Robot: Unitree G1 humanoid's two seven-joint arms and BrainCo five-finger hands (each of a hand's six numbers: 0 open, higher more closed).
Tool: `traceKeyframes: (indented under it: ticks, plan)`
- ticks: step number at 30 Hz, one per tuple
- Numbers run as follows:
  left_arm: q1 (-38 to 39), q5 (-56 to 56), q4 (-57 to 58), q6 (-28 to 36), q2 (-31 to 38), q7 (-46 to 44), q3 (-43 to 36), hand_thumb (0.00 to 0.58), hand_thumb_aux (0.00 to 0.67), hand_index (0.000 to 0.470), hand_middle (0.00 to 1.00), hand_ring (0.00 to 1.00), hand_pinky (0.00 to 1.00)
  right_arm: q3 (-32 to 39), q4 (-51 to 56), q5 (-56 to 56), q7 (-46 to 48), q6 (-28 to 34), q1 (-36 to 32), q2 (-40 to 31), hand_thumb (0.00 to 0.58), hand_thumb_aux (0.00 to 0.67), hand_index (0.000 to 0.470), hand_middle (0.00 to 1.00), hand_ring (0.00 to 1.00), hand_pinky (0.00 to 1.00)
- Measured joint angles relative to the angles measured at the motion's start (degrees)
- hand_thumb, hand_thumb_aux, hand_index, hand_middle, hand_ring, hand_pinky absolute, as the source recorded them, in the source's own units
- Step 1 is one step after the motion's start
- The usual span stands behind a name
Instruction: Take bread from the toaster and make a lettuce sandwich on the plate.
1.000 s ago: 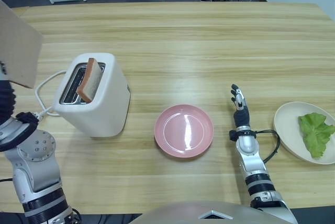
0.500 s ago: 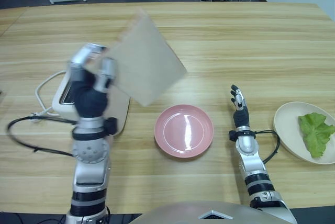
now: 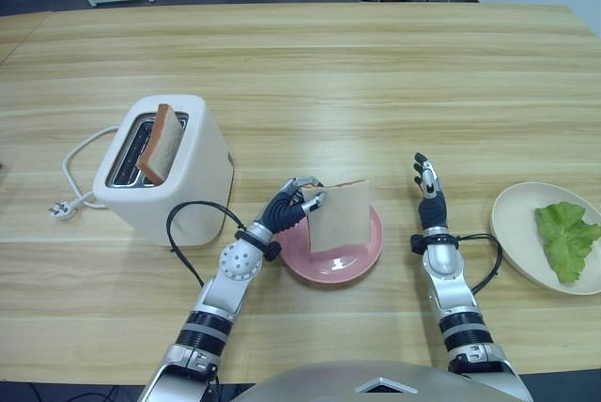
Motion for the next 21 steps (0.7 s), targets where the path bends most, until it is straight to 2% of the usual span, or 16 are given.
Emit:
traceKeyframes:
  ticks: [11, 12, 13, 17, 21]
  plan:
    - [3.4, 1.7, -4.7, -0.5, 5.5, -6.1, 0.2, 0.58, 0.67, 0.47, 0.98, 0.98, 0.98, 0.1, -0.3, 0.0, 0.0, 0.2, 0.4, 0.1, 0.0, 0.0, 0.0, 0.0, 0.0, 0.0]
    - [3.4, 2.7, -5.2, 0.0, 5.9, -6.0, 0.2, 0.468, 0.376, 0.264, 0.0, 0.0, 0.0, 0.1, -0.3, 0.0, 0.0, 0.3, 0.4, 0.1, 0.0, 0.0, 0.0, 0.0, 0.0, 0.0]
    - [3.5, 3.7, -5.5, 0.4, 6.2, -5.9, 0.3, 0.0, 0.0, 0.0, 0.0, 0.0, 0.0, 0.1, -0.3, 0.0, 0.1, 0.3, 0.4, 0.1, 0.0, 0.0, 0.0, 0.0, 0.0, 0.0]
    - [3.6, 9.5, -6.5, 3.1, 7.1, -2.9, 0.7, 0.0, 0.0, 0.0, 0.0, 0.0, 0.0, 0.1, -0.3, 0.0, 0.1, 0.4, 0.4, 0.0, 0.0, 0.0, 0.0, 0.0, 0.0, 0.0]
    - [3.5, 21.1, -8.0, 6.7, 7.9, 3.2, 0.5, 0.0, 0.0, 0.0, 0.0, 0.0, 0.0, 0.1, -0.4, 0.0, 0.1, 0.4, 0.4, 0.0, 0.0, 0.0, 0.0, 0.0, 0.0, 0.0]
